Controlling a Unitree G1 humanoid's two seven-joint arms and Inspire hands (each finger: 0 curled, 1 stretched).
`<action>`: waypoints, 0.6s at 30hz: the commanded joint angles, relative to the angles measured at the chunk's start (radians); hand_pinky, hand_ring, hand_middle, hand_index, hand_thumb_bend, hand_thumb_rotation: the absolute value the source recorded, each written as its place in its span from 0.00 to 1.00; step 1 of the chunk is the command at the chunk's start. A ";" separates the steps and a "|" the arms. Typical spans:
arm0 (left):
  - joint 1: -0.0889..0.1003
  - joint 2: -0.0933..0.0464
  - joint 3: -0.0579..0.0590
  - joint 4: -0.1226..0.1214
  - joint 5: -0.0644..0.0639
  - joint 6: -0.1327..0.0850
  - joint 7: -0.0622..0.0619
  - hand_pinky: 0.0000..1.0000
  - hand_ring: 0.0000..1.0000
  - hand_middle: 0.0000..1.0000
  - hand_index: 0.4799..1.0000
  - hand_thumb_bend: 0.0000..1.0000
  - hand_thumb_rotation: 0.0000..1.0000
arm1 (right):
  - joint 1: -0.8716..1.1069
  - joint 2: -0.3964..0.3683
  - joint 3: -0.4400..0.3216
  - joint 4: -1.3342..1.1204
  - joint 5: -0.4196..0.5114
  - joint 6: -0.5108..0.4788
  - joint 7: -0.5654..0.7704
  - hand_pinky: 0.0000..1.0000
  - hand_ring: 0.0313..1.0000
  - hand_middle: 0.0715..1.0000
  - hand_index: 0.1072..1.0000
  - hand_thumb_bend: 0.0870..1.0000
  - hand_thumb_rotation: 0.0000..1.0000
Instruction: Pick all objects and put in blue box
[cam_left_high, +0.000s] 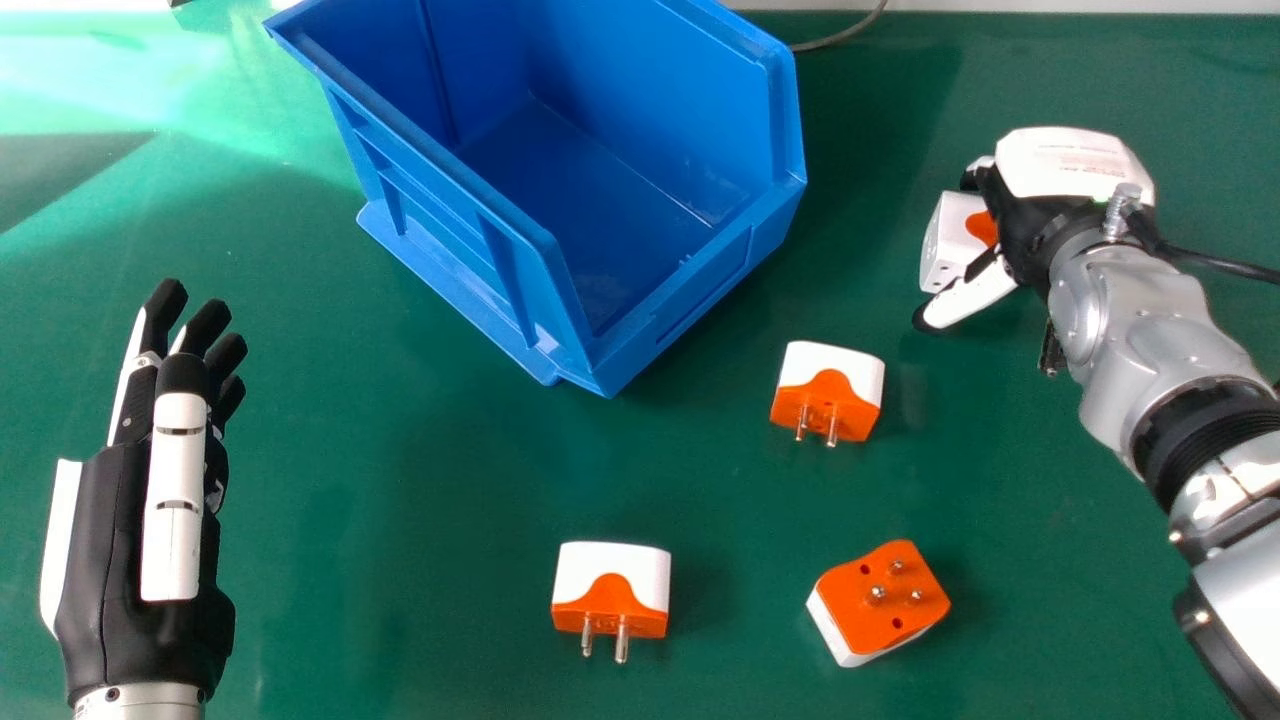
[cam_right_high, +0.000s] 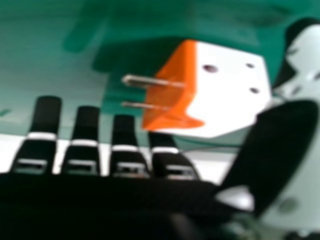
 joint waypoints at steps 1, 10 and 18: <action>0.009 -0.004 0.005 -0.029 -0.012 -0.008 0.002 0.95 0.93 0.94 0.91 0.44 0.88 | -0.039 -0.003 -0.009 0.006 0.002 0.004 -0.023 0.70 0.81 0.85 0.82 0.61 0.34; 0.018 0.003 0.011 -0.029 -0.018 -0.017 -0.003 0.94 0.92 0.93 0.88 0.45 0.87 | -0.011 -0.004 -0.033 0.007 0.019 -0.053 -0.152 0.47 0.56 0.60 0.63 0.54 0.19; 0.019 0.008 0.014 -0.031 -0.019 -0.017 -0.008 0.94 0.92 0.93 0.87 0.45 0.87 | 0.003 -0.012 -0.041 0.015 0.017 -0.098 -0.270 0.39 0.47 0.52 0.57 0.50 0.10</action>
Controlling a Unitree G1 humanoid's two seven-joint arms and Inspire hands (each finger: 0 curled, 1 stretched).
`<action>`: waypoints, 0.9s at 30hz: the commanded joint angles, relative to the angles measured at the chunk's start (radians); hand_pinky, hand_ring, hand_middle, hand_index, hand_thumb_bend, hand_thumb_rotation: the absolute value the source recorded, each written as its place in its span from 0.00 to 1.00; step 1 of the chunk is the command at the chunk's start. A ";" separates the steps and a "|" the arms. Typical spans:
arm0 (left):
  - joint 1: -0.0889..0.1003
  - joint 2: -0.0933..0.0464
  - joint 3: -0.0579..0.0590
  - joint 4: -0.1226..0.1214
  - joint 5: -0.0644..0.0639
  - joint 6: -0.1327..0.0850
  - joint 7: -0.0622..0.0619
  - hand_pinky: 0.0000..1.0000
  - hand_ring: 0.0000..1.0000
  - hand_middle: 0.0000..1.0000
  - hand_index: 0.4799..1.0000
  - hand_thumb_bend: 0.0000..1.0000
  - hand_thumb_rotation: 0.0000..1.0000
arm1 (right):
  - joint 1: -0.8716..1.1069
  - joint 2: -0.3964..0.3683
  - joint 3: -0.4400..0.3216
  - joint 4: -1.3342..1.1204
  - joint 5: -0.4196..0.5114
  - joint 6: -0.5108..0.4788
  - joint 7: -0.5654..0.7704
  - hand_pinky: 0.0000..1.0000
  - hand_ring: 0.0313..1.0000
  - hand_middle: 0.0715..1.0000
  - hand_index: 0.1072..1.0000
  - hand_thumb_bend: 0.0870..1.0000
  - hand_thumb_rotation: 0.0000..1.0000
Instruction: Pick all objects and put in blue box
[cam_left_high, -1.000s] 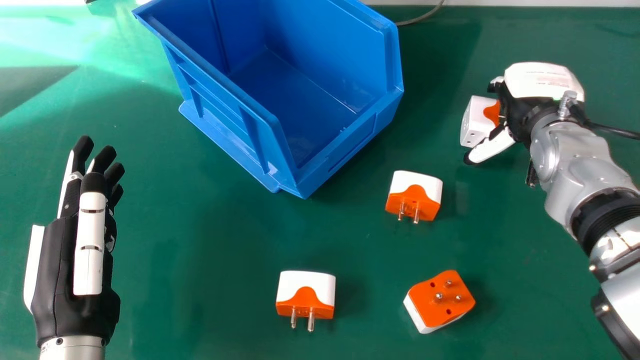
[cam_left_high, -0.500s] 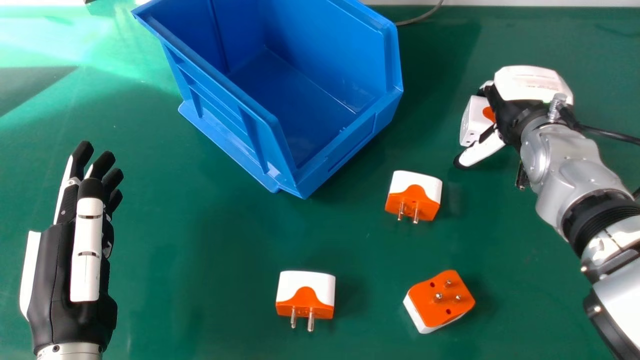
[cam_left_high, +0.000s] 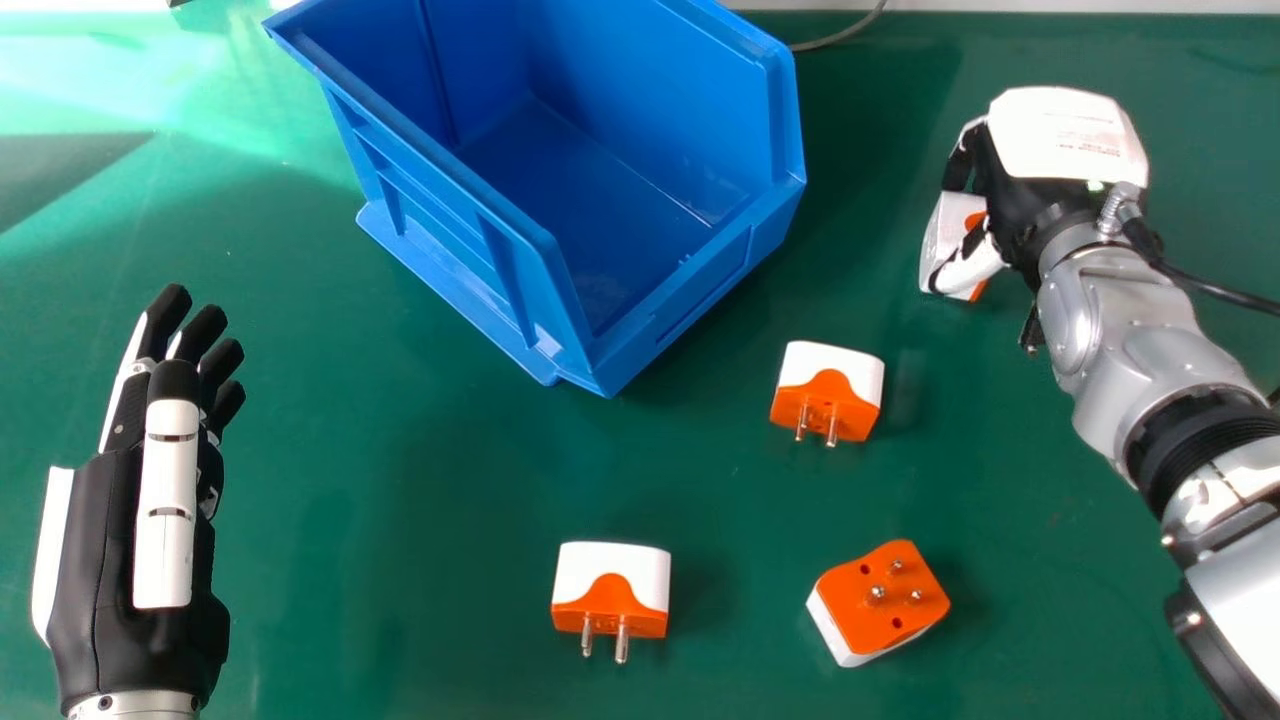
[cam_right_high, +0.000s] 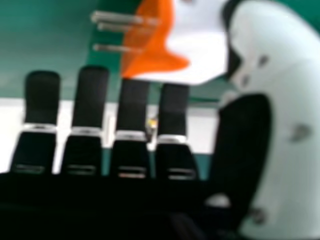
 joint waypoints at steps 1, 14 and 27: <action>0.009 0.007 0.010 -0.026 -0.005 -0.015 -0.004 0.94 0.93 0.93 0.86 0.46 0.87 | -0.005 -0.017 -0.014 -0.001 0.006 -0.013 -0.041 0.38 0.46 0.51 0.55 0.49 0.08; 0.012 0.018 0.016 -0.033 0.005 -0.011 -0.003 0.94 0.93 0.93 0.85 0.46 0.87 | -0.015 -0.027 -0.026 -0.001 0.007 -0.050 -0.038 0.34 0.43 0.49 0.52 0.46 0.03; 0.016 0.017 0.018 -0.039 0.002 -0.004 -0.003 0.94 0.92 0.92 0.84 0.47 0.87 | -0.007 -0.035 -0.023 -0.003 0.001 -0.067 -0.056 0.32 0.42 0.47 0.49 0.45 0.01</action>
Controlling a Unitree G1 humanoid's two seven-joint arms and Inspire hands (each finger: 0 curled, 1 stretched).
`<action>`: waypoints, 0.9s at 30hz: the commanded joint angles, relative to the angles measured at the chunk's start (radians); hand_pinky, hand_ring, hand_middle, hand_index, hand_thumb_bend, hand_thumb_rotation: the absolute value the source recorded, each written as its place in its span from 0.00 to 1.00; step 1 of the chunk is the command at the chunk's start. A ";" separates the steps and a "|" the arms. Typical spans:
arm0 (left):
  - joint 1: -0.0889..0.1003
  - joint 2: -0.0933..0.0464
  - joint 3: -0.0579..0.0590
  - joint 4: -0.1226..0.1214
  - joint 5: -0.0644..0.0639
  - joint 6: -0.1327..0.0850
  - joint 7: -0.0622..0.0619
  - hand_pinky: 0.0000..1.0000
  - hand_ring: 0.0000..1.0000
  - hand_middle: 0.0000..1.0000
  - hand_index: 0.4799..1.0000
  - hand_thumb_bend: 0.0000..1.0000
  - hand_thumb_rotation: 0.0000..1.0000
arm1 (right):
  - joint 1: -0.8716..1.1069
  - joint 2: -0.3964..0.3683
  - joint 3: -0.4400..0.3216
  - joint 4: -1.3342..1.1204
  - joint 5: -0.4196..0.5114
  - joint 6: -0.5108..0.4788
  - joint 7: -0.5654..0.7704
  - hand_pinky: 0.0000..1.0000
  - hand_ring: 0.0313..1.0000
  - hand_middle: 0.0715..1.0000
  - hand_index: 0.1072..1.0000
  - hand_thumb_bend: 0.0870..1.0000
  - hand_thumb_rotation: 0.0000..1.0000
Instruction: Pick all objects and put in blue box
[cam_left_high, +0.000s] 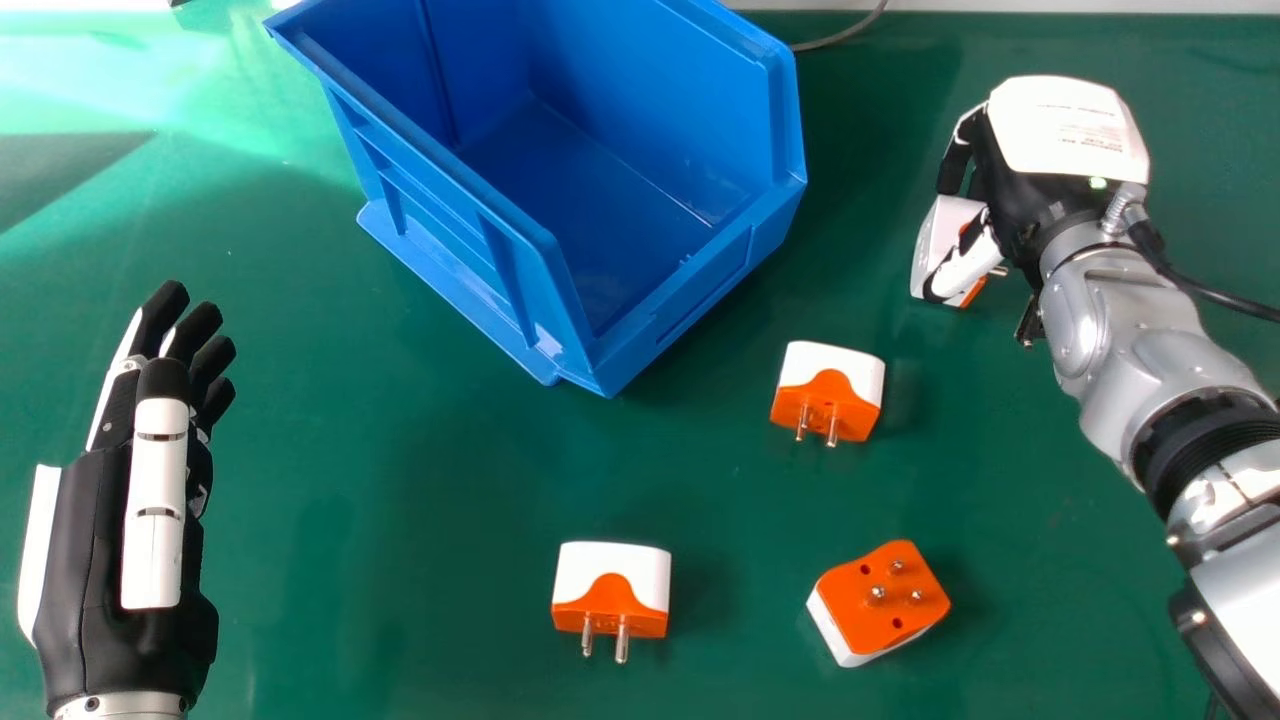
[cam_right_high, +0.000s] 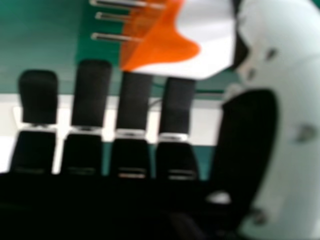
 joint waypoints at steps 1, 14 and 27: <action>0.008 0.009 0.009 -0.019 0.001 -0.008 -0.001 0.94 0.92 0.92 0.84 0.47 0.87 | -0.011 -0.027 -0.007 -0.013 0.000 -0.004 -0.025 0.32 0.42 0.47 0.49 0.45 0.01; -0.002 0.008 0.017 0.000 0.001 -0.021 -0.006 0.94 0.92 0.92 0.83 0.48 0.86 | -0.007 -0.057 -0.025 -0.042 0.020 -0.021 0.004 0.31 0.42 0.47 0.48 0.45 0.00; -0.003 0.001 0.023 0.001 -0.012 -0.016 0.001 0.93 0.91 0.92 0.84 0.47 0.86 | 0.110 -0.141 -0.109 -0.269 0.074 -0.047 0.042 0.32 0.42 0.48 0.46 0.45 0.00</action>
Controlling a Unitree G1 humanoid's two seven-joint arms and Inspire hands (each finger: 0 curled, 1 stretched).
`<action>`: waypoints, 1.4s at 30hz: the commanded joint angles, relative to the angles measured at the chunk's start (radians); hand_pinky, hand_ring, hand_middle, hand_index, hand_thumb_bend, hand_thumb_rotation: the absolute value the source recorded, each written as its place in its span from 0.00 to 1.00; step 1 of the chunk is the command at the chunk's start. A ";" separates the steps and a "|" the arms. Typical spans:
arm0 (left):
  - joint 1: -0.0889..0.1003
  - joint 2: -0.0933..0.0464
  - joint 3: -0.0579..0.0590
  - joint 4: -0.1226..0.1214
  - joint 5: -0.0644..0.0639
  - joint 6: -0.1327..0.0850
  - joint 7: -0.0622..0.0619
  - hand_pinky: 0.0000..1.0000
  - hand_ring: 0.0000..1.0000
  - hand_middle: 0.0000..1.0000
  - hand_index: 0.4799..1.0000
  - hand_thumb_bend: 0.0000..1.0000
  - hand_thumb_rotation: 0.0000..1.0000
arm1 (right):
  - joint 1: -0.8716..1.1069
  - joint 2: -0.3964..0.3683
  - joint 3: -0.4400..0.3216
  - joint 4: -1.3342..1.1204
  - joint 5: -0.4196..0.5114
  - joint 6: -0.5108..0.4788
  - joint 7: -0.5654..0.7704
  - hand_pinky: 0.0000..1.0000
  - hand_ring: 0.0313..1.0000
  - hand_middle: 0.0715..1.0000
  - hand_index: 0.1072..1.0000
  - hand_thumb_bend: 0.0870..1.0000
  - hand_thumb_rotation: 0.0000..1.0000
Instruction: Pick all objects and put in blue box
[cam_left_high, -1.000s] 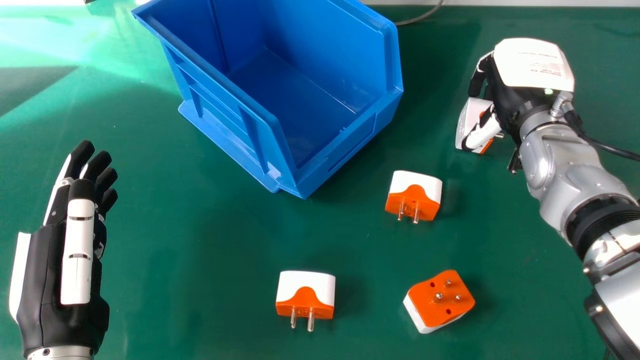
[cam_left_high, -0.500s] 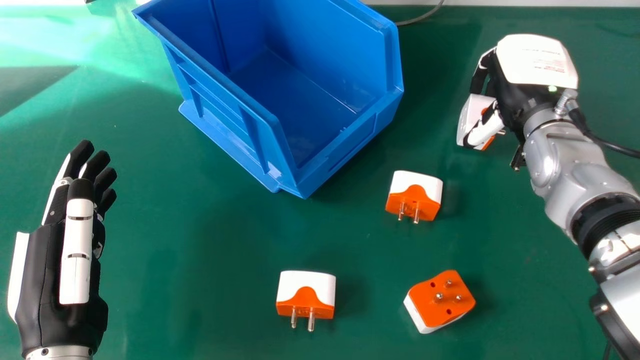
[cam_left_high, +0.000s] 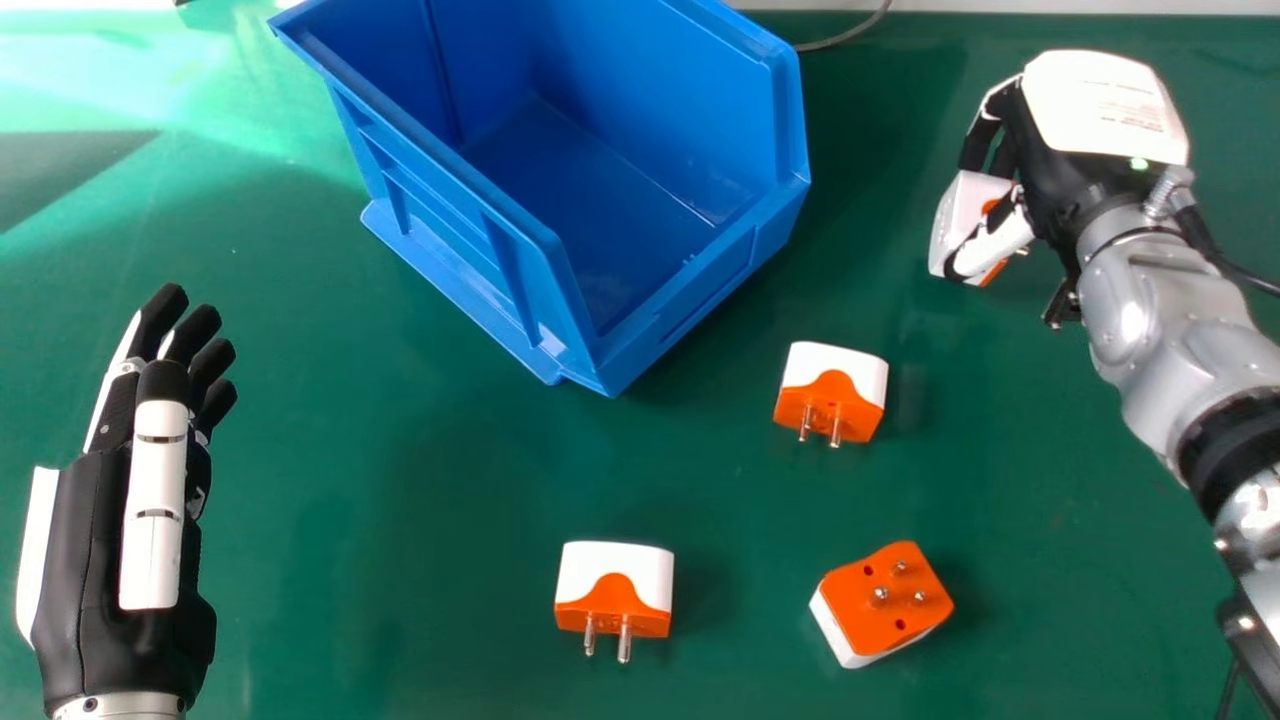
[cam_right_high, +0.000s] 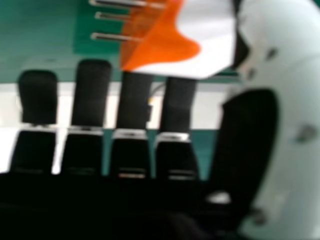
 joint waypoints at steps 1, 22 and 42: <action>0.005 0.003 0.013 -0.017 -0.008 -0.012 0.002 0.93 0.91 0.92 0.84 0.47 0.86 | 0.044 -0.054 -0.049 -0.129 0.032 0.002 0.018 0.32 0.42 0.48 0.46 0.45 0.00; -0.023 0.000 0.008 0.007 -0.019 -0.015 -0.011 0.93 0.91 0.91 0.83 0.46 0.84 | 0.677 -0.109 -0.291 -1.292 -0.026 0.162 0.208 0.30 0.42 0.51 0.46 0.44 0.00; -0.039 0.013 0.012 0.016 -0.021 -0.012 -0.018 0.92 0.91 0.91 0.82 0.45 0.84 | 0.697 -0.056 -0.289 -1.552 -0.031 -0.065 0.294 0.28 0.39 0.47 0.49 0.44 0.00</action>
